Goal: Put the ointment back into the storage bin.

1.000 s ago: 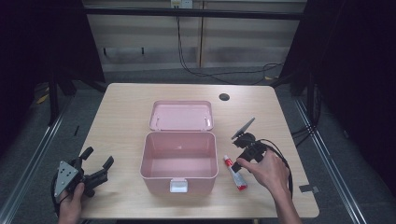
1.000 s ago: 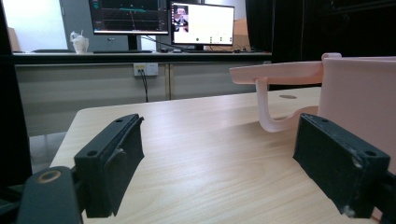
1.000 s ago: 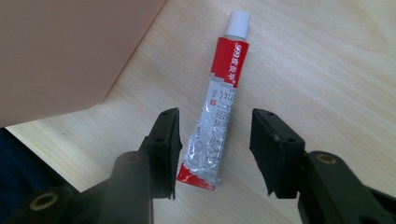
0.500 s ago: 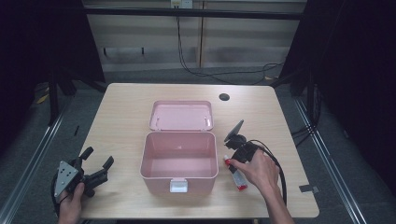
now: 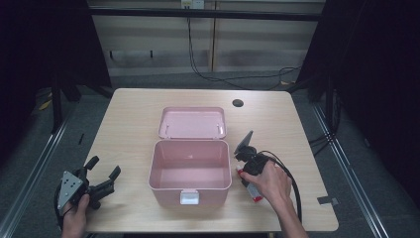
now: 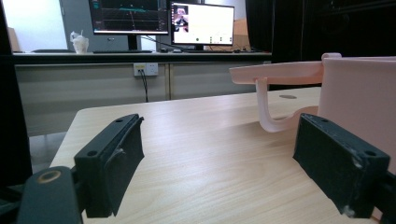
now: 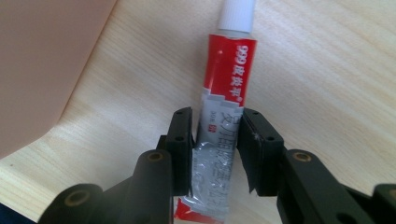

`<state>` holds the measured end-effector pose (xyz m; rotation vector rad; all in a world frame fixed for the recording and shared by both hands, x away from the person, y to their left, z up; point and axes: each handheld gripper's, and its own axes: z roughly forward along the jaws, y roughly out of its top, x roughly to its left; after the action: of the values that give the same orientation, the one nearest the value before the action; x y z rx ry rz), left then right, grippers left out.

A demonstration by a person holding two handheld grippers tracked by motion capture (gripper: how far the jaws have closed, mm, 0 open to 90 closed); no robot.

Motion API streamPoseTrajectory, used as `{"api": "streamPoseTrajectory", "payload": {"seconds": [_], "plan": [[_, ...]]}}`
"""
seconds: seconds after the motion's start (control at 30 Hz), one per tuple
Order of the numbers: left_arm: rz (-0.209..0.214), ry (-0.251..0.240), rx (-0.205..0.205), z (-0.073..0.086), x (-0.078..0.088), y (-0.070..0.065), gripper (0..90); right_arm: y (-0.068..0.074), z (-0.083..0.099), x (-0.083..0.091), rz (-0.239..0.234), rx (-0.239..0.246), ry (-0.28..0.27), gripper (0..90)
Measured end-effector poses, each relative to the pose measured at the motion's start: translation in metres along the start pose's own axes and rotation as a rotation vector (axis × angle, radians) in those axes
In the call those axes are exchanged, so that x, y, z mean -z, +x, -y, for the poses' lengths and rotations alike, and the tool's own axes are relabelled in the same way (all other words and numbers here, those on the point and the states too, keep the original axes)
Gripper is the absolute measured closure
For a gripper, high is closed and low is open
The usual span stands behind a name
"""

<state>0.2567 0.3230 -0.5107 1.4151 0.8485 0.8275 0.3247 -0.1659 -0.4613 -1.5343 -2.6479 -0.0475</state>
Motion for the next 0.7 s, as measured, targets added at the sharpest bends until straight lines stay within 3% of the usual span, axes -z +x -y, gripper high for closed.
{"api": "streamPoseTrajectory", "payload": {"seconds": [0.37,0.7], "plan": [[0.0,0.0,0.0,0.0,0.0,0.0,15.6,0.0024,-0.0008,-0.0057,0.037,0.006,0.006,69.8],[0.0,0.0,0.0,0.0,0.0,0.0,15.6,0.0009,-0.0002,-0.005,0.023,0.025,0.009,70.8]]}}
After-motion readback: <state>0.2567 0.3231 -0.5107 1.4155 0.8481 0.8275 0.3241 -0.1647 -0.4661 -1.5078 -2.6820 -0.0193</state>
